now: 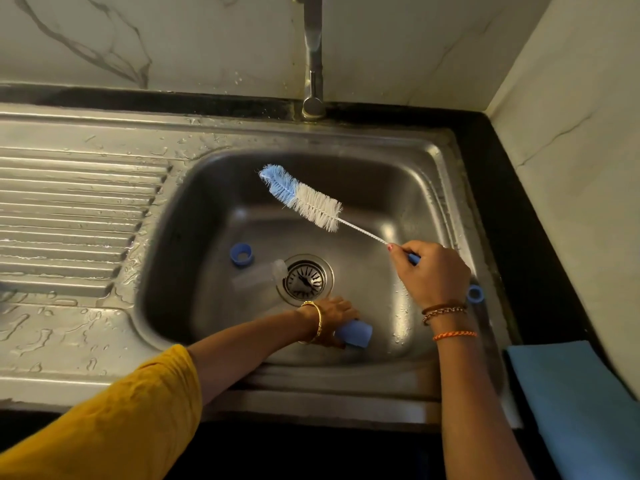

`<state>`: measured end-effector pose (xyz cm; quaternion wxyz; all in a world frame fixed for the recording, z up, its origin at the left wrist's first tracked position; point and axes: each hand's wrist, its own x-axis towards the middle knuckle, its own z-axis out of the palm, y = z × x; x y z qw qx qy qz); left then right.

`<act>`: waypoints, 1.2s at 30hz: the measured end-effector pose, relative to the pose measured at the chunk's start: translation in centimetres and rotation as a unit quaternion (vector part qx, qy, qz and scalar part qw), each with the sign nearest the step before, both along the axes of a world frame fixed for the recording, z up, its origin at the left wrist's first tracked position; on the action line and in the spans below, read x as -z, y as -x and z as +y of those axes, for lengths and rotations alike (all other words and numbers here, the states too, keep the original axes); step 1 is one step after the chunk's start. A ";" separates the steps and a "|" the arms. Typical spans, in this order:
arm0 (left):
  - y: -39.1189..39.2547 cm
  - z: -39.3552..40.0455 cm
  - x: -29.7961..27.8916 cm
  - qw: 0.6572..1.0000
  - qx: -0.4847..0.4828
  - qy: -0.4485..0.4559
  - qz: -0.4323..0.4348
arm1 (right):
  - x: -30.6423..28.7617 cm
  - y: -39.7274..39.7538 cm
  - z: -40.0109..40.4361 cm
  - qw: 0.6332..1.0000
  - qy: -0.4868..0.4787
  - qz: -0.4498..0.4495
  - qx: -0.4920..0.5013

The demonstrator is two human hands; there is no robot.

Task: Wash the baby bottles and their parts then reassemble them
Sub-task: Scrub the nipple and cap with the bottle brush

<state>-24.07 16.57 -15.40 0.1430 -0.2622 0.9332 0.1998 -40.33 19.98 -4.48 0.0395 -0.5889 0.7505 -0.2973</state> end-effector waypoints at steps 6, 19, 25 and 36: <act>-0.8 -1.3 -2.5 0.933 -0.293 -0.034 0.205 | 0.2 -0.2 0.5 0.998 0.059 -0.032 0.006; -10.0 -10.1 -15.0 0.259 -0.606 -0.328 0.677 | 0.0 -1.6 1.3 0.969 0.243 -0.038 -0.033; -11.8 -11.2 -17.7 0.223 -0.565 -0.293 0.739 | -0.2 -1.6 1.5 0.962 0.261 0.020 -0.073; -11.8 -12.0 -18.0 0.391 -0.558 -0.266 0.682 | -0.2 -2.6 1.0 0.950 0.280 0.113 -0.084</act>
